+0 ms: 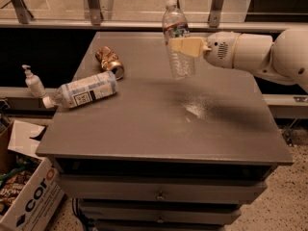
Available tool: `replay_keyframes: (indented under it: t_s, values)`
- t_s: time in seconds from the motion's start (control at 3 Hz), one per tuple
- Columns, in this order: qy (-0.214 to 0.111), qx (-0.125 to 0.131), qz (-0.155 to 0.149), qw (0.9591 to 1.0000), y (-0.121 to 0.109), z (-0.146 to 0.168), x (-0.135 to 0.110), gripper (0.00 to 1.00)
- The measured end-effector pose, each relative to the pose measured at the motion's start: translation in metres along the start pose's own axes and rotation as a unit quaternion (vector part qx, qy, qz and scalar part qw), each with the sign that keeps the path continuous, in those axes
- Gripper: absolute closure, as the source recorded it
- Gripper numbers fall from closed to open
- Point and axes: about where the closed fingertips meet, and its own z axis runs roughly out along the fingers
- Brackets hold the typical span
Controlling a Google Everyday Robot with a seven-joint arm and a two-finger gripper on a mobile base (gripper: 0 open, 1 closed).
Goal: Place water bottle upright
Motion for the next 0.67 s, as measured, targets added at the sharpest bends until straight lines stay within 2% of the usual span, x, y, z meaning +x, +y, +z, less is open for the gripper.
replay_keyframes:
  t_s: [0.33, 0.67]
  values:
    - [0.038, 0.038, -0.028, 0.9981, -0.0069, -0.0082, -0.0006, 1.00]
    - [0.064, 0.074, -0.069, 0.9928, -0.0108, -0.0173, -0.0029, 1.00]
